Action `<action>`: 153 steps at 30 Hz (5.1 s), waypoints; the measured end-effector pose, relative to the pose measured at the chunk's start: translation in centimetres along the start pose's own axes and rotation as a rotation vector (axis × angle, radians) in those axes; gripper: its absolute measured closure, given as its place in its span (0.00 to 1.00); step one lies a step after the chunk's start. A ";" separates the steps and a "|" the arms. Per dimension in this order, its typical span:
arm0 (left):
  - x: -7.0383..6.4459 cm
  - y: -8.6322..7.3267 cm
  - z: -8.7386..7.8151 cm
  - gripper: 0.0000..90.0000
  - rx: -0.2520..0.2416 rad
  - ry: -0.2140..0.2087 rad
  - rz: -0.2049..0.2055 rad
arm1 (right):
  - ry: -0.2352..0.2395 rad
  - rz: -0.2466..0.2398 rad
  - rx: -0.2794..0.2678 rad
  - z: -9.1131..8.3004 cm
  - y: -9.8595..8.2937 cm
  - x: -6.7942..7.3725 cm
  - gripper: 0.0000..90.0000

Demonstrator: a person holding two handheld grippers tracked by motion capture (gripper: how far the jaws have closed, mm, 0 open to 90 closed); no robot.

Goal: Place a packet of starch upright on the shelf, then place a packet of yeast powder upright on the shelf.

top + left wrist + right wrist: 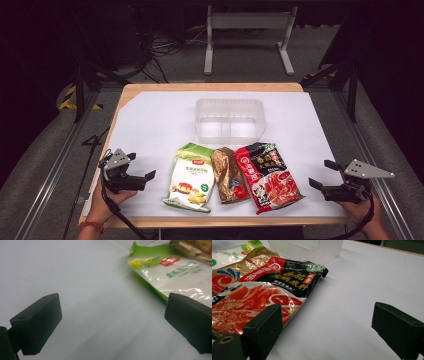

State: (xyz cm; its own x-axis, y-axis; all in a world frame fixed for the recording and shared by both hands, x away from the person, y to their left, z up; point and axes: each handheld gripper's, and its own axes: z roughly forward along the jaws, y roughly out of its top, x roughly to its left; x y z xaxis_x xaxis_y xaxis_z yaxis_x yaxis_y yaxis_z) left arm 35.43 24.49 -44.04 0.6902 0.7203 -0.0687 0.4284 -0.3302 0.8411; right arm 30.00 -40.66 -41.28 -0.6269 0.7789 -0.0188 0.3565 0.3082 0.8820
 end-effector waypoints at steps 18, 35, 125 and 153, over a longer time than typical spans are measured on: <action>-1.0 1.0 2.7 0.13 0.089 -0.286 -0.033 | 0.015 -0.036 0.033 0.7 0.2 0.9 0.13; -0.3 3.7 8.6 0.13 0.215 -0.386 -0.074 | 0.039 -0.043 0.055 0.9 -0.1 1.1 0.14; -5.6 9.6 -0.4 0.97 -0.257 -0.334 -0.144 | 0.069 -0.003 0.034 0.8 0.1 0.3 0.17; -6.5 15.0 1.3 0.97 -0.414 -0.201 -0.179 | 0.057 0.007 0.021 0.4 0.0 0.1 0.18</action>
State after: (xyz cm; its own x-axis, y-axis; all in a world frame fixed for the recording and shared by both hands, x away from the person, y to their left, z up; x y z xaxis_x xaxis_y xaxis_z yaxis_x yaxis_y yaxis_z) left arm 38.07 14.06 -31.65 0.7434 0.5981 -0.2995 0.3109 0.0876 0.9464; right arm 30.23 -40.31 -41.46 -0.6625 0.7489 0.0148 0.3755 0.3149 0.8717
